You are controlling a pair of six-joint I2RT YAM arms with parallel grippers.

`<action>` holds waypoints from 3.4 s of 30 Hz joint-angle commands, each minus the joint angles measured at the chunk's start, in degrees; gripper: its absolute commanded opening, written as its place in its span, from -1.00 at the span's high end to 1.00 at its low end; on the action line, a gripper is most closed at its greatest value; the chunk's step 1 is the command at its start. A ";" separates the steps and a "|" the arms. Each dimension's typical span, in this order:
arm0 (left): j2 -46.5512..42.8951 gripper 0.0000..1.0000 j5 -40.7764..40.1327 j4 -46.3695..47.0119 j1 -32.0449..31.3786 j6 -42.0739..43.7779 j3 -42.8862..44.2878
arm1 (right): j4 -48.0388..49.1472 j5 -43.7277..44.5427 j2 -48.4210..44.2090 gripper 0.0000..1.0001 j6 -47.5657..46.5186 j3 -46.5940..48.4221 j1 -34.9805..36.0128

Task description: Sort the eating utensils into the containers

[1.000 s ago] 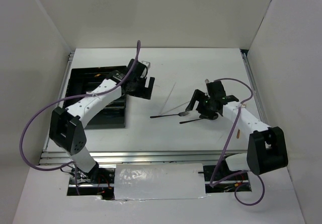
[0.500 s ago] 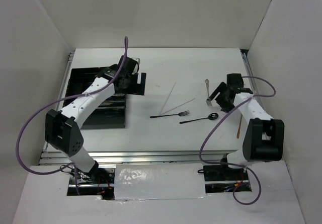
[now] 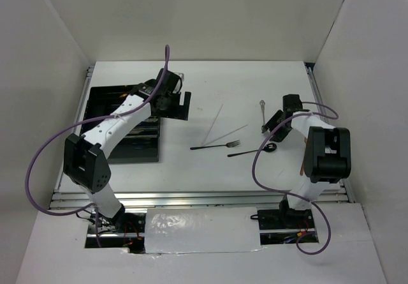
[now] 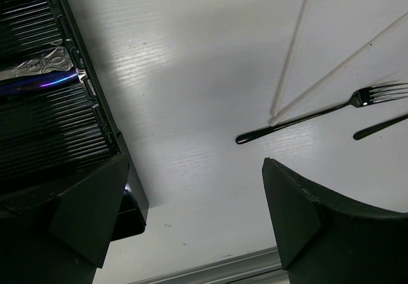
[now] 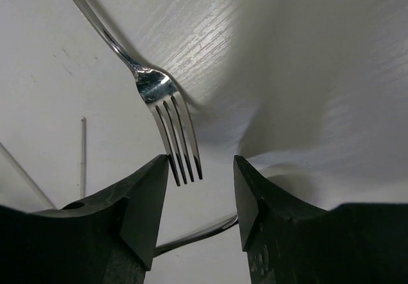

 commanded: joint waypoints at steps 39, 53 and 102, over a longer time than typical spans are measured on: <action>9.79 -0.87 32.00 20.02 -3.72 1.68 16.79 | 0.24 -14.70 -27.77 1.00 -4.99 -5.43 10.64; 9.09 -0.71 38.16 -6.27 -5.30 55.67 24.54 | -18.92 -18.29 -24.80 1.00 -17.02 2.92 16.09; 18.41 -0.63 56.54 -6.55 -9.17 57.35 23.66 | -31.94 -28.32 -23.30 1.00 -26.61 10.04 20.13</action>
